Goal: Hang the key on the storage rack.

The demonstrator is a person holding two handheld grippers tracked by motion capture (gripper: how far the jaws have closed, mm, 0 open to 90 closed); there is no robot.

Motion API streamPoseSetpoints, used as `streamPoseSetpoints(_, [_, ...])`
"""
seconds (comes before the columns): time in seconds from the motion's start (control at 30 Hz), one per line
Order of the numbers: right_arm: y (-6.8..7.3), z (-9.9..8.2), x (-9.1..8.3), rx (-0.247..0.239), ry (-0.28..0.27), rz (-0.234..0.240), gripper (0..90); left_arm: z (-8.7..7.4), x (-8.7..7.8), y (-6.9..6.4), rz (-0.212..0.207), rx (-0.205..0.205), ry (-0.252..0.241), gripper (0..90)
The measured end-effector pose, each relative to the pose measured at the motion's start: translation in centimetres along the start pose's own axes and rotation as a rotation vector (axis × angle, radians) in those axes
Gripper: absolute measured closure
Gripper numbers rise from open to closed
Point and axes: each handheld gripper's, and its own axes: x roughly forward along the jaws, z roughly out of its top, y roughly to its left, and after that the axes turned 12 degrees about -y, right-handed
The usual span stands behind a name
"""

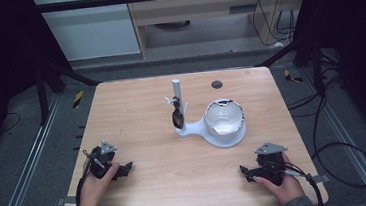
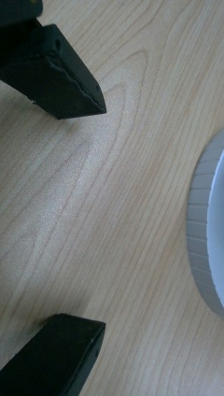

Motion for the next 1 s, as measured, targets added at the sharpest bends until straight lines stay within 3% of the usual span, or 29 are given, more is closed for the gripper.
streamPoseSetpoints(0.47, [0.01,0.01,0.02,0.0,0.0,-0.001,0.4,-0.39,0.49,0.54,-0.021,-0.029,-0.008,0.8])
streamPoseSetpoints(0.73, [0.01,0.01,0.03,-0.001,0.0,-0.001,0.4,-0.74,0.59,0.54,-0.028,-0.026,-0.043,0.0])
streamPoseSetpoints(1.0, [0.01,0.02,0.04,-0.001,0.0,-0.001,0.4,-0.77,0.6,0.52,-0.027,-0.03,-0.046,0.0])
